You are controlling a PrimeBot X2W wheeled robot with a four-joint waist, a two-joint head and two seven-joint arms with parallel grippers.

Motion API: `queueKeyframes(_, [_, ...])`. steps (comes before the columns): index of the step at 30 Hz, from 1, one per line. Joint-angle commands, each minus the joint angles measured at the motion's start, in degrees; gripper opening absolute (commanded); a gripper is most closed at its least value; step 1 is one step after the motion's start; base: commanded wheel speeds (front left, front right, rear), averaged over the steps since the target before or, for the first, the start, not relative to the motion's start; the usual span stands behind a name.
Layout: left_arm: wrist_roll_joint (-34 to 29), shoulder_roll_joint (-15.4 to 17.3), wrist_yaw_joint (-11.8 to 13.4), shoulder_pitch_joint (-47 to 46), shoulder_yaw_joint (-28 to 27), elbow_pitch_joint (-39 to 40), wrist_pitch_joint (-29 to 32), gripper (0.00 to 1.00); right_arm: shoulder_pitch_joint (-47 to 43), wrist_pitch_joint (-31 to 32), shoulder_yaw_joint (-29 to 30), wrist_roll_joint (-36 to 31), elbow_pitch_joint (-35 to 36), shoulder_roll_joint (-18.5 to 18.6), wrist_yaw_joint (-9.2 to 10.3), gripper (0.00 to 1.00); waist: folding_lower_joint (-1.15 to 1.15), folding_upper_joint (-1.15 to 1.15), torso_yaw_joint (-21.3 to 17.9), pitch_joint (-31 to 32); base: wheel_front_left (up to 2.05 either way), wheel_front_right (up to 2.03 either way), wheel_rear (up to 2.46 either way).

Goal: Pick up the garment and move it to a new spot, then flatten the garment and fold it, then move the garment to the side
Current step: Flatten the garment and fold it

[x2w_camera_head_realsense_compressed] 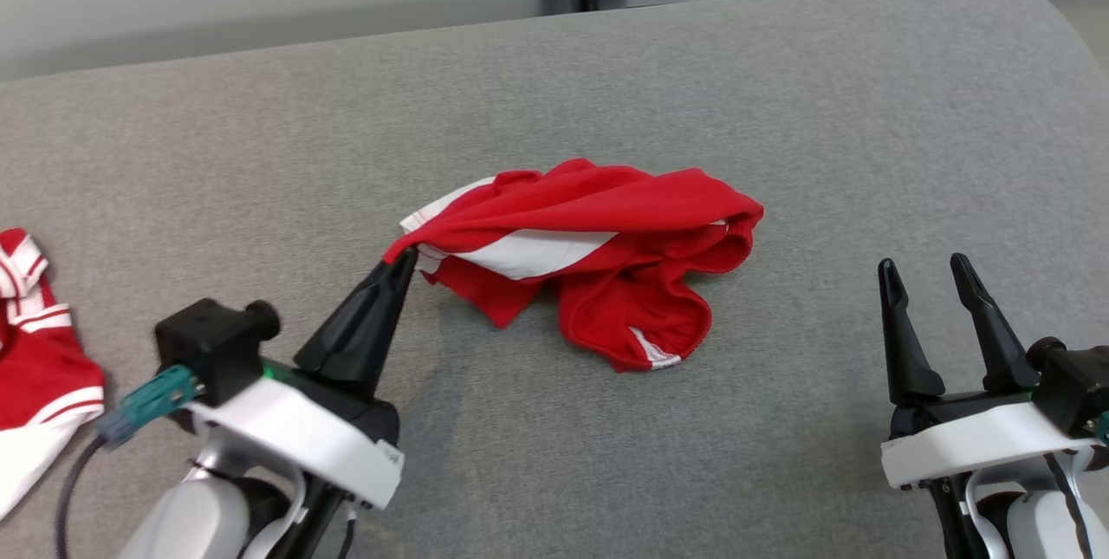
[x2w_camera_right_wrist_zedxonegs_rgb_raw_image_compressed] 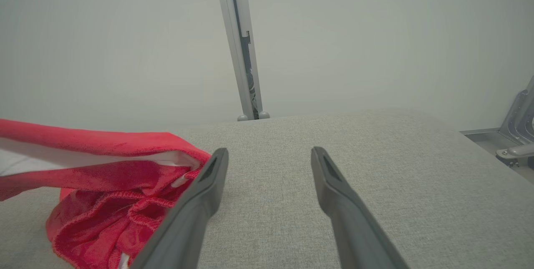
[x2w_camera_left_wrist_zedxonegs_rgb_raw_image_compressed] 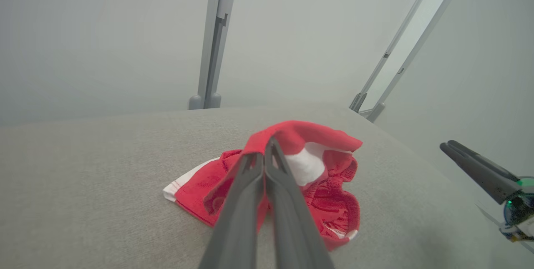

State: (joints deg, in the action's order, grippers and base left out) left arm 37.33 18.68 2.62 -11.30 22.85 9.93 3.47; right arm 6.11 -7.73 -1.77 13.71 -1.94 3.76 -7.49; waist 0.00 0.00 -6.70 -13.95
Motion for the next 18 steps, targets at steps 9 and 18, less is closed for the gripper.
queueKeyframes(9, [1.5,6.2,6.1,8.8,-4.6,14.2,6.2,0.00,0.1,1.5,0.4,0.3,0.4,1.4,-0.01,1.00,0.00,0.00,4.3,0.8,0.00,0.00,0.00])
queueKeyframes(18, [5.9,3.5,4.2,8.3,-5.8,-0.7,3.9,0.00,2.6,2.4,-1.9,0.8,-0.3,2.4,-0.01,1.00,0.00,0.00,4.4,-1.0,0.00,0.00,0.00])
